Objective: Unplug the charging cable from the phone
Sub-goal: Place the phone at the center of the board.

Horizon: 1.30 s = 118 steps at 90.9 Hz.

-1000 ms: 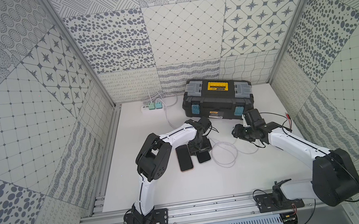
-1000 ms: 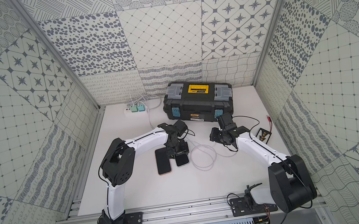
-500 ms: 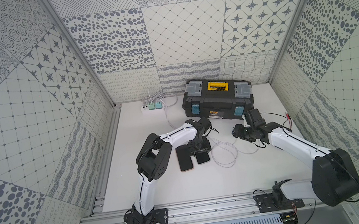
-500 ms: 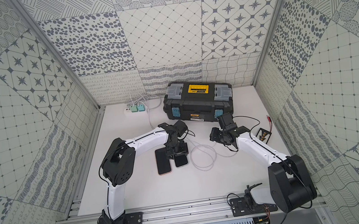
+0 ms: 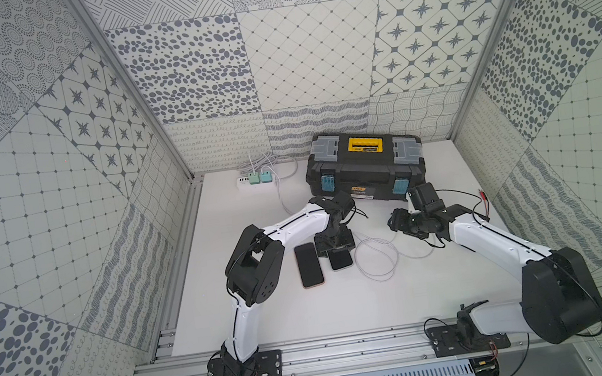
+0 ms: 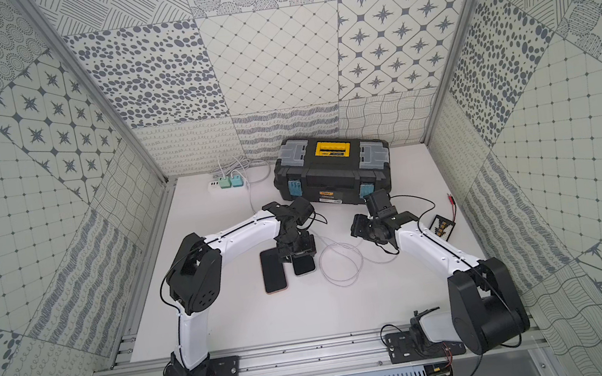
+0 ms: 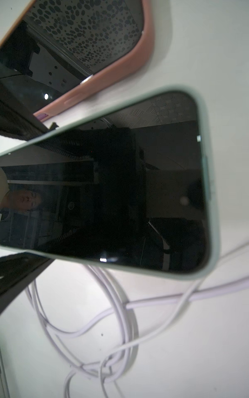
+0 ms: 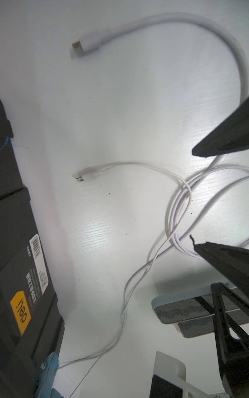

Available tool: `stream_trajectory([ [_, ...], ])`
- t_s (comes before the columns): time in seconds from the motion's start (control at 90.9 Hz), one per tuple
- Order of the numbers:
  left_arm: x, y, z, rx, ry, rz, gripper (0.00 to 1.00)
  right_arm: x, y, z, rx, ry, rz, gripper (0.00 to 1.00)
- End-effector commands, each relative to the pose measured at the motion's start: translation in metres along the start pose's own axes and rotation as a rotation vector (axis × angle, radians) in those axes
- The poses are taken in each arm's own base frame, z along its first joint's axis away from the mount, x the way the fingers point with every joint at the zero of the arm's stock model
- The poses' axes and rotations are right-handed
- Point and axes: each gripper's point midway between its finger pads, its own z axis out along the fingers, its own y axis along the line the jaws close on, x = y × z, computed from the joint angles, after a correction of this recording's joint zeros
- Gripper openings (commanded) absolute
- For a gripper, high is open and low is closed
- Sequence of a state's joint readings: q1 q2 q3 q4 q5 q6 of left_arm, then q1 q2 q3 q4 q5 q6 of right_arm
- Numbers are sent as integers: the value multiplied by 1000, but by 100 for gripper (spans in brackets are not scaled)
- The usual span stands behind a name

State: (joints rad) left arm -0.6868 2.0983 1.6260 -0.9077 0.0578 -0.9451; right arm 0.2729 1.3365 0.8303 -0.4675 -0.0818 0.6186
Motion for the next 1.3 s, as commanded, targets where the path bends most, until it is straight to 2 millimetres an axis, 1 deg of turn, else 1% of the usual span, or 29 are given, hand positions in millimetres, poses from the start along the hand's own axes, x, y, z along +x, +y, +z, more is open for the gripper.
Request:
stream_trajectory([
  [0.0, -2, -2, -20, 5, -33, 28, 71, -13, 7, -1, -16, -31, -3, 67],
  [0.11, -1, -1, -15, 1, -26, 28, 61, -13, 6, -1, -13, -29, 0, 67],
  [0.154, 0, 0, -13, -2, -19, 26, 59, -12, 6, -1, -14, -29, 1, 67],
  [0.407, 11, 6, 7, -20, 37, 2, 59, -8, 3, 2, -3, -18, 5, 67],
  [0.583, 16, 8, 16, -21, 67, -15, 58, -8, 2, 3, 0, -17, 9, 67],
  [0.704, 19, 8, 19, -20, 75, -17, 63, -8, 1, 3, 2, -17, 10, 67],
  [0.781, 20, 8, 21, -20, 79, -19, 67, -7, 1, 3, 4, -17, 11, 67],
  [0.924, 22, 10, 27, -36, 100, -9, 82, -7, -1, 3, 9, -21, 16, 67],
  [0.957, 22, 11, 27, -43, 101, -9, 84, -7, -1, 2, 8, -21, 16, 67],
  [0.99, 21, 10, 27, -43, 98, -8, 89, -7, -1, 3, 7, -19, 15, 67],
  [1.035, 21, 9, 27, -40, 96, -8, 91, -6, -1, 3, 9, -19, 15, 67],
  [1.057, 20, 9, 26, -40, 94, -8, 96, -6, -1, 3, 8, -19, 15, 67],
  [1.079, 19, 9, 25, -38, 91, -9, 99, -6, -1, 3, 10, -18, 15, 67],
  [1.222, 17, 7, 20, -34, 79, -4, 99, -5, -1, 3, 9, -17, 16, 67],
  [1.288, 16, 7, 12, -28, 59, -2, 97, -6, -1, 2, 8, -20, 15, 67],
])
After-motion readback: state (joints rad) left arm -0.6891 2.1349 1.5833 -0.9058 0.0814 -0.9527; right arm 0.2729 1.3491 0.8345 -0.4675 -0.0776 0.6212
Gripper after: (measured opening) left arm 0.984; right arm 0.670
